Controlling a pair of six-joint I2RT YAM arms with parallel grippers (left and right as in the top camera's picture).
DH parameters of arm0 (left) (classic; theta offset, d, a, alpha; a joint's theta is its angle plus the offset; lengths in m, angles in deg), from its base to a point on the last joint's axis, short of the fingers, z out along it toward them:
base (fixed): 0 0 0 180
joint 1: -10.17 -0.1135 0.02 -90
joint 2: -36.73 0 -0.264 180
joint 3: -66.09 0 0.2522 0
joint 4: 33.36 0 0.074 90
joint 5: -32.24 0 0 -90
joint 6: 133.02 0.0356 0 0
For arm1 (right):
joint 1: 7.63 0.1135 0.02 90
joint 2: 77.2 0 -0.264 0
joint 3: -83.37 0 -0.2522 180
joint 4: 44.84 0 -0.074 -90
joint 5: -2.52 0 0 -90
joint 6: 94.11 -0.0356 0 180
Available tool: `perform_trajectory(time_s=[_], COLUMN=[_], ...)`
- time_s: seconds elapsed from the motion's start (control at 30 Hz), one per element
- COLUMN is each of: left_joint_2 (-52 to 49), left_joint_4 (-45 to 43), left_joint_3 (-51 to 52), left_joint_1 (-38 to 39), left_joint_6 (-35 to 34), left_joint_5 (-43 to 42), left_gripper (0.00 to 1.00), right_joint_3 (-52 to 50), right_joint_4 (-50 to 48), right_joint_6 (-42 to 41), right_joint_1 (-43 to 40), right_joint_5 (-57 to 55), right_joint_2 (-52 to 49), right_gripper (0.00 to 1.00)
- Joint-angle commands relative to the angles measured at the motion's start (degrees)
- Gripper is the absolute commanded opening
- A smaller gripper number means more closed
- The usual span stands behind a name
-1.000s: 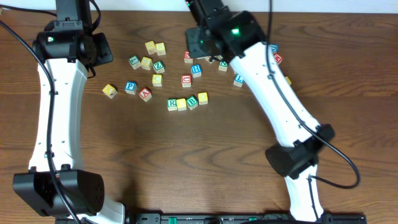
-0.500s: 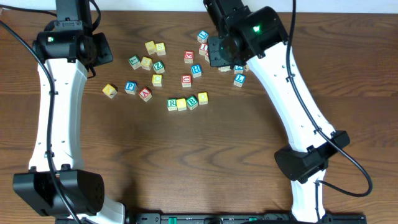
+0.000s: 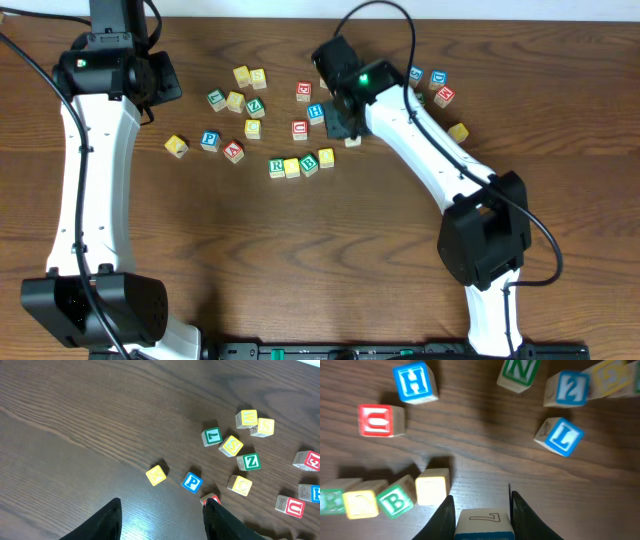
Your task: Spell out ROBOT
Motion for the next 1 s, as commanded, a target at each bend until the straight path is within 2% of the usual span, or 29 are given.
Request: perform_trajectory(time_s=[0.0, 0.47, 0.63, 0.73, 0.77, 0.97], left_joint_2=[-0.7, -0.7, -0.7, -0.7, -0.7, -0.7], left_joint_4=[0.0, -0.2, -0.2, -0.2, -0.2, -0.2], left_joint_3=[-0.4, -0.4, -0.4, -0.4, -0.4, -0.4], left_joint_1=[-0.1, -0.1, -0.1, -0.1, -0.1, -0.1], left_joint_6=[0.3, 0.1, 0.1, 0.1, 0.1, 0.1], left_joint_5=[0.5, 0.5, 0.5, 0.5, 0.5, 0.5], left_gripper=[0.52, 0.52, 0.52, 0.52, 0.52, 0.52], right_joint_3=[-4.2, -16.7, -16.8, -16.8, -16.8, -16.8], right_joint_4=[-3.4, -18.8, -19.1, -19.7, -20.0, -20.2], right_joint_6=[-1.6, -4.6, -4.6, -4.6, -4.6, -4.6], right_joint_1=[-0.3, -0.3, -0.3, -0.3, -0.3, -0.3], right_joint_5=[-0.2, 0.6, 2.0, 2.0, 2.0, 1.9], right_joint_2=[-0.4, -0.4, -0.9, -1.8, -1.9, -2.2], right_gripper=[0.18, 0.19, 0.19, 0.23, 0.29, 0.30])
